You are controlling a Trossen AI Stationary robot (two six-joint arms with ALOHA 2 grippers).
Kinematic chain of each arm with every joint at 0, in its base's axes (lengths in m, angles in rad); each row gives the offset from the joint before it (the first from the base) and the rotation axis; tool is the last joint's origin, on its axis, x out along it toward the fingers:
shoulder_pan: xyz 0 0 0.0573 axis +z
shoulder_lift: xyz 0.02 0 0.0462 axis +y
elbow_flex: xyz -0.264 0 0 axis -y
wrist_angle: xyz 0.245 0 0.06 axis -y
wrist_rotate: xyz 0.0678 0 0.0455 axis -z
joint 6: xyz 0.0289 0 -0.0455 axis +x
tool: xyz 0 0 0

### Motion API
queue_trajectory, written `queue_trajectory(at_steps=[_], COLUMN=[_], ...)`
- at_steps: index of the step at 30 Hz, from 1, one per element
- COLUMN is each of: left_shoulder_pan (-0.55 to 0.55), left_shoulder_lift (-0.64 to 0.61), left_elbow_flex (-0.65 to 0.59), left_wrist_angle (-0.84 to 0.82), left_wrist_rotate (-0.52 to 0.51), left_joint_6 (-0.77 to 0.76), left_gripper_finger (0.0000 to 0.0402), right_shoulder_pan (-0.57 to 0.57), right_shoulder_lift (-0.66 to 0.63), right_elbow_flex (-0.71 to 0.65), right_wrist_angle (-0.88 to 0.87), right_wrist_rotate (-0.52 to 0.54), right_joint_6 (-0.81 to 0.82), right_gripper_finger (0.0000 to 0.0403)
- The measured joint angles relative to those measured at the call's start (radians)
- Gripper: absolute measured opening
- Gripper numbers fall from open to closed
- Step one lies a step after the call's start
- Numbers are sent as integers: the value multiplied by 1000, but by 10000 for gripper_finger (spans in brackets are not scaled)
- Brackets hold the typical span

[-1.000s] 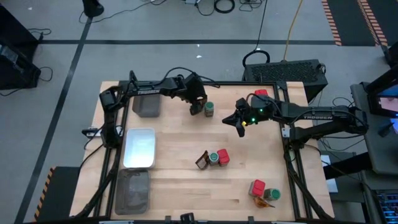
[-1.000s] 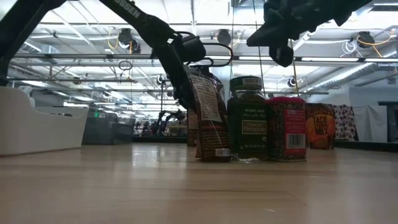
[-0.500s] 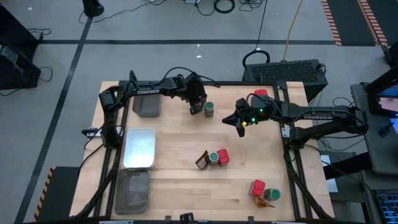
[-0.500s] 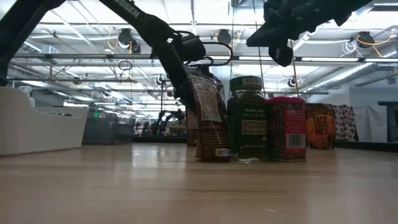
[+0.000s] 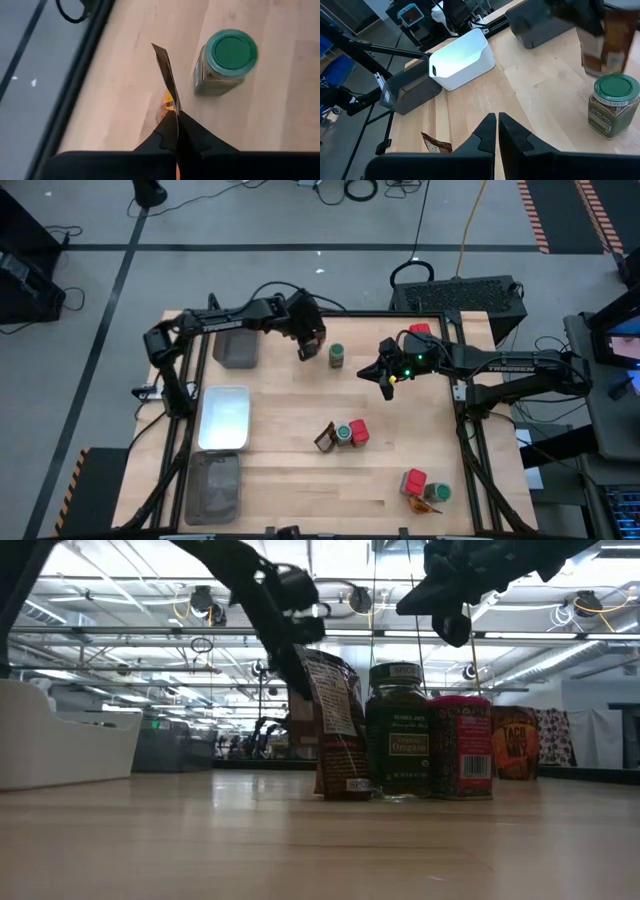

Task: Sort spices by type
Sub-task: Put the top left orange seasoning pack into the top black bin

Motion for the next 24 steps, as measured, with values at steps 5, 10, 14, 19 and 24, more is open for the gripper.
queue_trajectory(at_steps=[5,10,14,19,24], left_shoulder_pan=[27,75,103,151,248], left_shoulder_lift=[-102,-194,-285,-441,-534], left_elbow_flex=[0,0,-35,-167,-285], left_wrist_angle=[-98,-212,-266,-255,-242], left_wrist_rotate=[-57,-85,-85,-96,-130], left_joint_6=[-66,-153,-156,-157,-214], left_gripper_finger=[2,1,1,1,0], right_shoulder_pan=[0,0,0,0,0], right_shoulder_lift=[0,0,0,0,0], right_elbow_flex=[0,0,0,0,0], right_wrist_angle=[0,0,3,6,9], right_wrist_rotate=[0,0,0,1,46], right_joint_6=[0,0,-4,-5,-5], right_gripper_finger=[0,0,0,0,0])
